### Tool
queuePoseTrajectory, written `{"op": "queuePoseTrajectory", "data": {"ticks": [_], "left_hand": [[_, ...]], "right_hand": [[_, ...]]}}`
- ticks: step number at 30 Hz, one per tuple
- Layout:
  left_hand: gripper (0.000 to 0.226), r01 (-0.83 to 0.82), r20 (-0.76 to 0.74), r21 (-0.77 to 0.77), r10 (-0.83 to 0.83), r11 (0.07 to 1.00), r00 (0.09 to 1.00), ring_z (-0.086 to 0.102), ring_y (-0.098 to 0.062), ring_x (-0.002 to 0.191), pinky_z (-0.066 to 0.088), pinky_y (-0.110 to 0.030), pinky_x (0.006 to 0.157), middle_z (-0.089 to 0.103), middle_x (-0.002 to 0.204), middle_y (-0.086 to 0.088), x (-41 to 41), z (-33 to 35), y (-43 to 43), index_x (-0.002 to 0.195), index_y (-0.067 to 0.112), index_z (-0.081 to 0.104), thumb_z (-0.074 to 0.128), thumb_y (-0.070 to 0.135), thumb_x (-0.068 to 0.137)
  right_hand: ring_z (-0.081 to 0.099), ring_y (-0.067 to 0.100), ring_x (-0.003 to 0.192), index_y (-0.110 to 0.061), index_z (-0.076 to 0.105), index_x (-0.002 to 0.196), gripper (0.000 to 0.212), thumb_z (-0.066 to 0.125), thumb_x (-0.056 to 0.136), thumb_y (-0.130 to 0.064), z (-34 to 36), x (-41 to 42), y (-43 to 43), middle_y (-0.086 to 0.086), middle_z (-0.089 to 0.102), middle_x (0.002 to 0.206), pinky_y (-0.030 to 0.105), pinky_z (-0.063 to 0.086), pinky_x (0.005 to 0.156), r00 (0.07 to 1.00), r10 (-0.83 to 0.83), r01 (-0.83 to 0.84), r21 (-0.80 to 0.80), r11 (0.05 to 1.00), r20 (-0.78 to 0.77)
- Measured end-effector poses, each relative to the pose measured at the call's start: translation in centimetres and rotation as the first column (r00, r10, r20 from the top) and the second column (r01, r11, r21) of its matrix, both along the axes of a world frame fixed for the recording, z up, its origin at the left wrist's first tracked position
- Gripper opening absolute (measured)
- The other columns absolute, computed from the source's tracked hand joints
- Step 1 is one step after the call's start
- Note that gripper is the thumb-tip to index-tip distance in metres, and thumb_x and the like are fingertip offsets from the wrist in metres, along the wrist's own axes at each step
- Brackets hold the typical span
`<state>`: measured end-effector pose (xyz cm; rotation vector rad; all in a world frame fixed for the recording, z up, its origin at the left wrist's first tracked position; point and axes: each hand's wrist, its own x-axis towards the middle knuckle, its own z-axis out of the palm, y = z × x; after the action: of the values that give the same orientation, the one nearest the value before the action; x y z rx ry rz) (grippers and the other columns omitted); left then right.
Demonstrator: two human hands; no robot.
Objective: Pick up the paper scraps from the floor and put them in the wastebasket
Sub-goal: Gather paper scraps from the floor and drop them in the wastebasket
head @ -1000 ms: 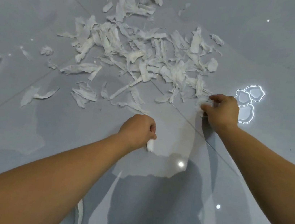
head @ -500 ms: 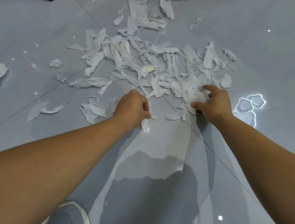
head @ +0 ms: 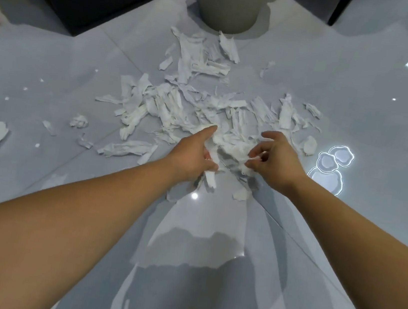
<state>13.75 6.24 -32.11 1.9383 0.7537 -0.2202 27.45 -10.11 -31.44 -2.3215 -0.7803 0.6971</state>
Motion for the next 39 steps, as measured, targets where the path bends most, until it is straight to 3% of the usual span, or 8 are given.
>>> {"op": "queuePoseTrajectory", "data": {"ticks": [7,16,19,24,27,30,34,39], "left_hand": [[0.051,0.128,-0.104,0.175,-0.111,0.976,0.988,0.064,-0.024,0.106,0.050,-0.031,0.091,0.065,0.122,-0.010,2.9,-0.6,1.4,0.127,0.013,0.061,0.081,0.015,0.079],[0.057,0.056,-0.134,-0.176,-0.080,0.983,0.988,0.066,-0.007,0.049,0.062,-0.031,0.069,0.069,0.082,-0.010,2.1,4.0,7.2,0.123,0.000,0.059,0.086,0.017,0.075],[0.067,-0.023,-0.079,-0.239,0.004,0.971,0.997,0.063,-0.003,0.052,0.063,-0.037,0.080,0.057,0.111,-0.017,2.3,7.2,9.4,0.122,-0.014,0.050,0.086,0.015,0.074],[0.040,-0.095,0.017,-0.353,0.108,0.931,0.994,0.064,-0.007,0.068,0.061,-0.038,0.086,0.058,0.093,-0.004,5.1,12.9,12.9,0.102,-0.010,0.061,0.083,0.012,0.078],[0.054,-0.112,0.100,-0.308,0.149,0.945,0.984,0.063,-0.012,0.075,0.062,-0.034,0.081,0.055,0.124,-0.011,8.4,16.0,14.9,0.119,-0.016,0.054,0.081,0.008,0.080],[0.038,-0.112,0.160,-0.299,0.165,0.948,0.973,0.061,-0.022,0.077,0.062,-0.026,0.067,0.034,0.088,-0.010,12.1,17.7,16.8,0.081,0.009,0.042,0.080,0.005,0.080],[0.057,-0.212,0.244,-0.304,0.291,0.929,0.925,0.071,-0.027,0.090,0.064,-0.035,0.072,0.058,0.112,-0.022,17.9,20.0,19.7,0.120,-0.018,0.053,0.082,0.007,0.078],[0.052,-0.368,0.361,-0.189,0.413,0.911,0.836,0.071,-0.027,0.090,0.063,-0.035,0.075,0.064,0.100,-0.015,25.5,21.8,23.5,0.115,-0.016,0.056,0.082,0.009,0.078]], "right_hand": [[0.061,0.026,0.086,-0.006,0.069,0.087,0.006,0.072,0.082,-0.004,-2.4,-0.4,2.3,0.010,0.058,0.106,0.034,0.052,0.078,0.992,0.094,-0.083,-0.120,0.989,0.087],[0.066,0.012,0.053,-0.016,0.067,0.071,0.016,0.080,0.078,-0.010,3.6,0.2,3.0,0.000,0.067,0.060,0.023,0.049,0.054,0.943,-0.256,0.247,-0.069,0.967,-0.213],[0.069,0.016,0.057,-0.013,0.068,0.074,0.014,0.082,0.077,-0.012,8.3,0.7,5.3,0.007,0.070,0.063,0.027,0.051,0.057,0.923,-0.306,0.305,-0.044,0.951,-0.232],[0.068,0.013,0.054,-0.008,0.068,0.075,0.014,0.081,0.078,-0.011,15.3,3.2,9.7,0.003,0.068,0.065,0.019,0.049,0.052,0.912,-0.317,0.348,0.080,0.934,-0.260],[0.064,0.014,0.054,-0.003,0.068,0.074,0.012,0.080,0.078,-0.005,18.9,6.1,12.4,0.005,0.065,0.065,0.022,0.056,0.057,0.909,-0.292,0.366,0.233,0.901,-0.297],[0.063,0.016,0.054,-0.007,0.067,0.067,0.017,0.078,0.078,-0.002,21.0,9.0,14.9,0.005,0.063,0.062,0.027,0.057,0.061,0.910,-0.284,0.380,0.336,0.862,-0.302],[0.063,0.017,0.057,-0.012,0.066,0.064,0.021,0.078,0.079,-0.004,23.1,14.9,19.3,0.004,0.064,0.061,0.031,0.061,0.063,0.919,-0.292,0.382,0.414,0.826,-0.265],[0.066,0.016,0.058,-0.009,0.067,0.079,0.009,0.075,0.081,-0.006,23.3,22.7,25.7,0.009,0.067,0.074,0.036,0.060,0.059,0.919,-0.332,0.395,0.455,0.798,-0.214]]}}
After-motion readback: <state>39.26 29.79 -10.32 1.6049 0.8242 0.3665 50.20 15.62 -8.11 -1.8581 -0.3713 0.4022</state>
